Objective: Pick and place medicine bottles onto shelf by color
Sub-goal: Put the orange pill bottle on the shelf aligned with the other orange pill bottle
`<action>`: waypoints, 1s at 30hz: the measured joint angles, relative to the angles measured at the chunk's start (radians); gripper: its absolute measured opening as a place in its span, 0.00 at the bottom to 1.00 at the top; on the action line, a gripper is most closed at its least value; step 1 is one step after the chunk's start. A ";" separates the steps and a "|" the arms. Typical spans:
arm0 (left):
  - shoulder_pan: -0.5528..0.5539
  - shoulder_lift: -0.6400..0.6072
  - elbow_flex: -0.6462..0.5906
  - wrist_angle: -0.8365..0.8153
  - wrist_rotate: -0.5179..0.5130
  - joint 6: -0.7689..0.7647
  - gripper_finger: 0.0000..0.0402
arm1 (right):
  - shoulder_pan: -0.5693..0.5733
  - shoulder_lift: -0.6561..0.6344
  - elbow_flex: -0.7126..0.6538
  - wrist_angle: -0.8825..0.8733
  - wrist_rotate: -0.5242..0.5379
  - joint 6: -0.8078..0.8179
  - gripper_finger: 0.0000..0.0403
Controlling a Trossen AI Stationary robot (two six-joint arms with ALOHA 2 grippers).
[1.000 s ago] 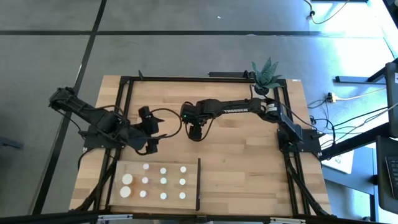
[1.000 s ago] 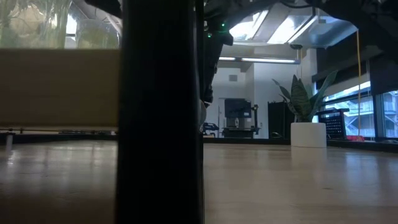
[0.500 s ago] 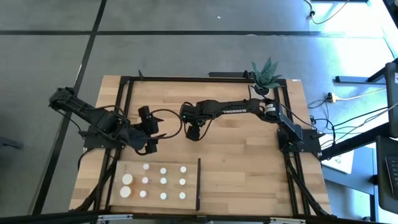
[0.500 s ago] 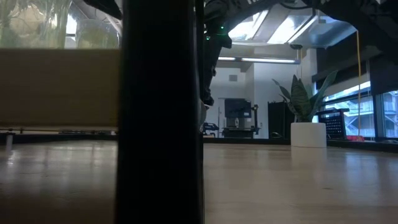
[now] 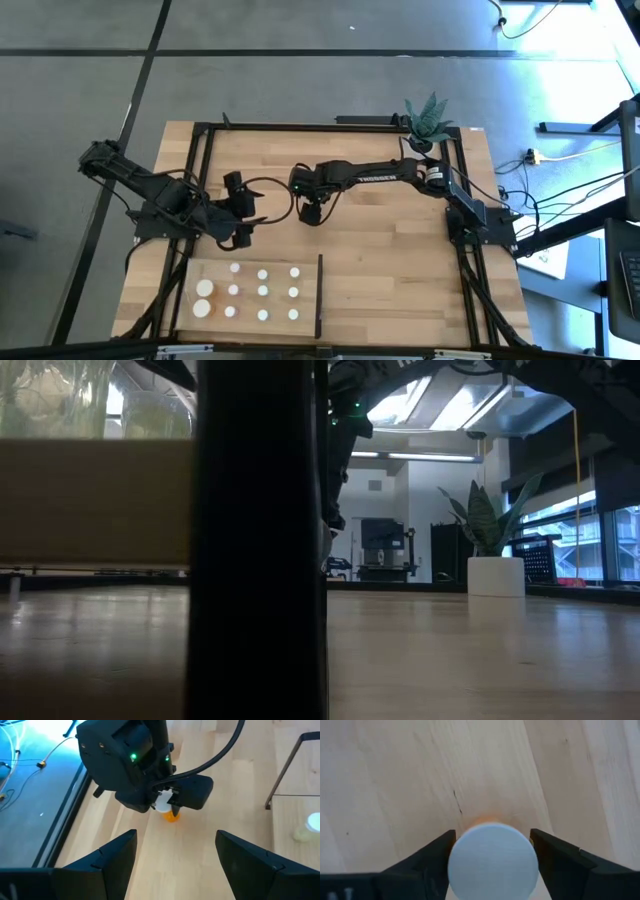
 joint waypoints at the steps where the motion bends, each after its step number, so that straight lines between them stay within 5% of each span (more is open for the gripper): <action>1: 0.000 0.000 0.000 0.000 0.004 0.000 0.66 | 0.000 0.000 0.000 0.000 0.000 0.002 0.64; 26: 0.035 0.000 -0.034 -0.003 0.014 -0.019 0.66 | 0.055 -0.008 0.373 -0.428 0.080 -0.052 0.65; 30: 0.072 0.000 -0.086 0.008 0.014 -0.014 0.66 | 0.082 -0.008 0.434 -0.512 0.174 -0.050 0.65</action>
